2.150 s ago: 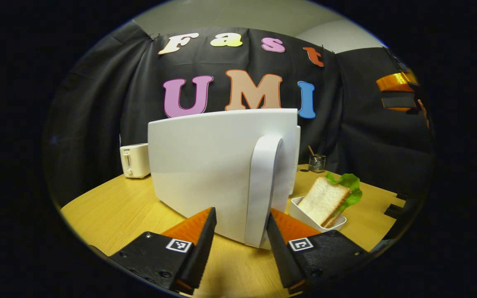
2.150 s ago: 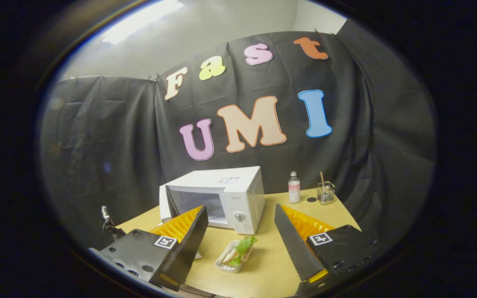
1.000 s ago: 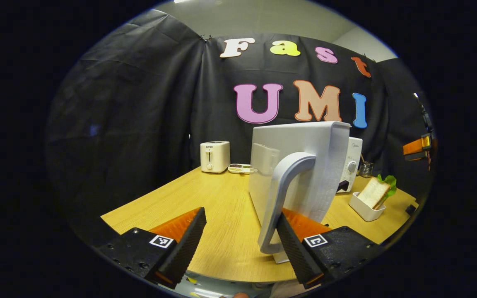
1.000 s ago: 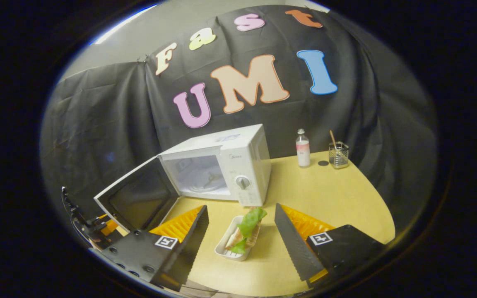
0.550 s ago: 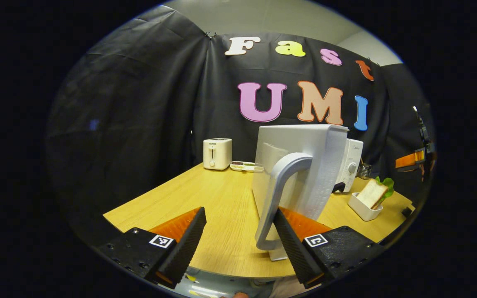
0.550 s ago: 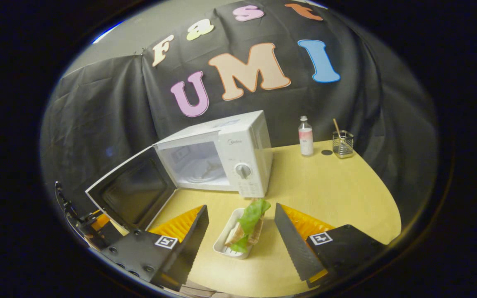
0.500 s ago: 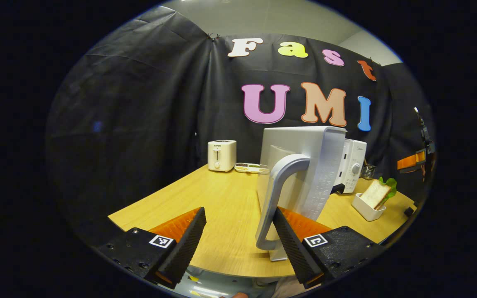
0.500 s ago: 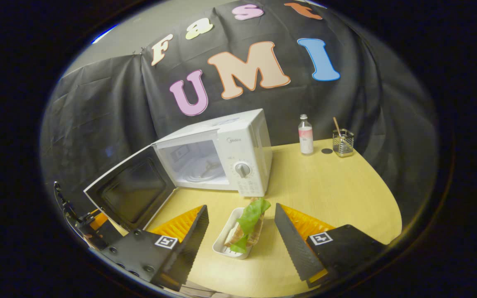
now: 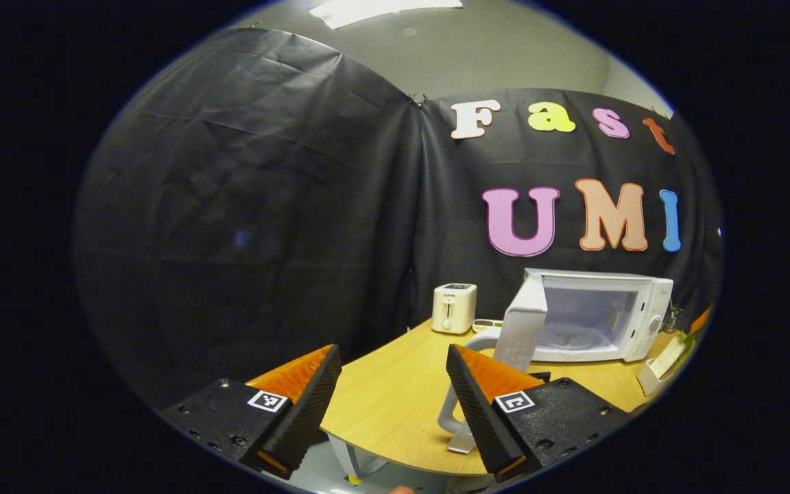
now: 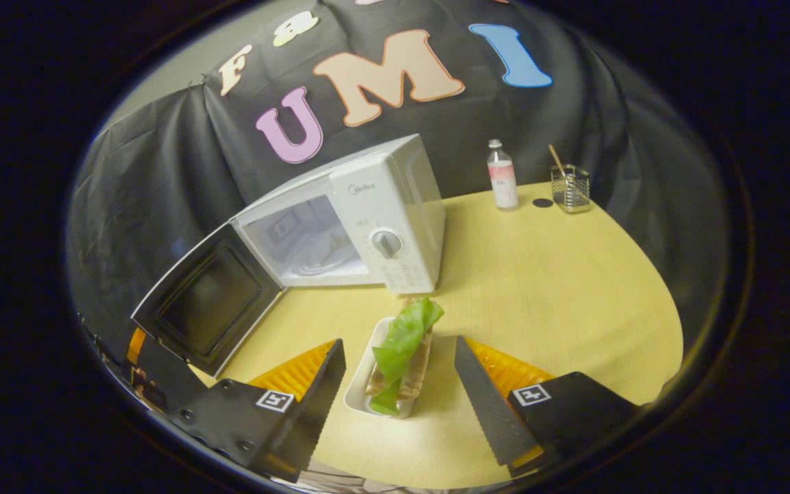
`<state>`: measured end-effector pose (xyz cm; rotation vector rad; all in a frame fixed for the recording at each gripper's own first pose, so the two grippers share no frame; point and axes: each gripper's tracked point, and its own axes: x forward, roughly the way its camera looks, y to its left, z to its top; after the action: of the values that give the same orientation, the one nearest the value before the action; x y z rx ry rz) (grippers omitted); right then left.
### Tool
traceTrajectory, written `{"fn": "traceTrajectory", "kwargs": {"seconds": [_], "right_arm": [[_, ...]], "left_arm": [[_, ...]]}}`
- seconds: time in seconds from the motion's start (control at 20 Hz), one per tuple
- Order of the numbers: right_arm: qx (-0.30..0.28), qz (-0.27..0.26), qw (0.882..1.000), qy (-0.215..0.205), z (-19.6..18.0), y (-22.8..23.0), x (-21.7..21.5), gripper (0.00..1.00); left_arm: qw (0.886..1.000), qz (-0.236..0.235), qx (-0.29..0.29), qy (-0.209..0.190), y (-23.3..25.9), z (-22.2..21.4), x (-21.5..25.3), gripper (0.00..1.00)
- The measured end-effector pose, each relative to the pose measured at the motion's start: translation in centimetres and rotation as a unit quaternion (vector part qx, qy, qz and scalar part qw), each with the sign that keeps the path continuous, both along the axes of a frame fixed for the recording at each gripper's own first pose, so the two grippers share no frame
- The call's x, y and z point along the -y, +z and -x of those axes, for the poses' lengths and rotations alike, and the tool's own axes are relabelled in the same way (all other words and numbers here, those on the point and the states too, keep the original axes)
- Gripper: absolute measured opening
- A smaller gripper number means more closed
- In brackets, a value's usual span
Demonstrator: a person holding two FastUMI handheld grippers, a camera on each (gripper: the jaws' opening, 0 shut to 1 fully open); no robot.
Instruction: Open the microwave oven with the left hand, put the food in, and close the microwave oven.
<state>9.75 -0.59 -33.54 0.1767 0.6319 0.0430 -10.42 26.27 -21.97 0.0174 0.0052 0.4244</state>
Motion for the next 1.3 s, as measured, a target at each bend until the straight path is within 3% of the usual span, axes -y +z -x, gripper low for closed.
{"fn": "traceTrajectory", "kwargs": {"seconds": [0.05,0.15,0.3,0.45,0.5,0.55,0.6,0.7,0.85,0.9,0.95,1.0,1.05,1.1,1.15,1.25,1.3], "right_arm": [[-0.005,-0.003,1.0,-0.003,-0.1,-0.1,0.2,0.9],[-0.025,-0.016,1.0,-0.004,-0.5,-0.8,0.3,0.9],[-0.052,-0.023,0.998,-0.014,-1.1,-1.8,0.7,0.9],[-0.077,-0.037,0.996,-0.012,-1.1,-3.0,0.3,0.91],[-0.08,-0.043,0.996,-0.009,-1.3,-3.3,0.0,0.99],[-0.086,-0.046,0.995,-0.005,-1.4,-3.6,-0.3,0.99],[-0.093,-0.048,0.995,-0.004,-1.4,-4.0,-0.6,0.91],[-0.108,-0.056,0.993,-0.006,-1.5,-4.7,-0.9,0.89],[-0.118,-0.06,0.991,-0.018,-1.9,-5.4,-1.1,0.87],[-0.122,-0.058,0.991,-0.022,-1.8,-5.8,-1.1,0.87],[-0.128,-0.06,0.99,-0.029,-1.7,-6.1,-1.2,0.86],[-0.13,-0.061,0.989,-0.034,-1.9,-6.2,-1.1,0.7],[-0.131,-0.058,0.989,-0.039,-2.1,-6.5,-1.0,0.65],[-0.135,-0.049,0.989,-0.046,-2.1,-7.0,-0.7,0.51],[-0.132,-0.051,0.989,-0.051,-2.5,-7.7,-0.9,0.46],[-0.123,-0.068,0.988,-0.071,-2.4,-6.8,-0.9,0.48],[-0.121,-0.068,0.988,-0.075,-2.0,-6.6,-0.9,0.45]], "left_arm": [[1.0,-0.009,0.004,0.007,0.6,0.1,0.0,0.9],[1.0,-0.022,0.016,0.016,2.1,0.2,0.2,0.94],[0.999,-0.012,0.035,0.015,2.9,0.1,1.3,0.9],[0.999,-0.004,0.034,0.041,2.5,0.0,0.9,0.94],[0.999,-0.006,0.032,0.043,2.6,-0.2,1.0,0.94],[0.998,-0.006,0.035,0.047,2.8,-0.1,1.0,0.94],[0.998,-0.006,0.038,0.046,3.1,-0.2,1.2,0.89],[0.998,-0.009,0.04,0.04,3.2,-0.7,1.5,0.94],[0.998,-0.007,0.047,0.034,3.3,-1.3,1.5,0.94],[0.998,-0.004,0.047,0.029,3.3,-1.5,1.7,0.89],[0.999,-0.002,0.046,0.02,3.1,-1.9,2.2,0.94],[0.999,0.001,0.047,0.01,3.1,-2.1,2.8,0.94],[0.999,0.003,0.051,-0.001,3.4,-2.4,3.4,0.94],[0.998,0.004,0.054,-0.012,3.6,-2.5,3.8,0.94],[0.998,0.004,0.055,-0.019,3.5,-2.6,4.1,0.94],[0.998,0.003,0.054,-0.021,3.4,-2.5,3.9,0.94],[0.998,-0.001,0.055,-0.018,3.5,-2.4,3.6,0.99]]}}
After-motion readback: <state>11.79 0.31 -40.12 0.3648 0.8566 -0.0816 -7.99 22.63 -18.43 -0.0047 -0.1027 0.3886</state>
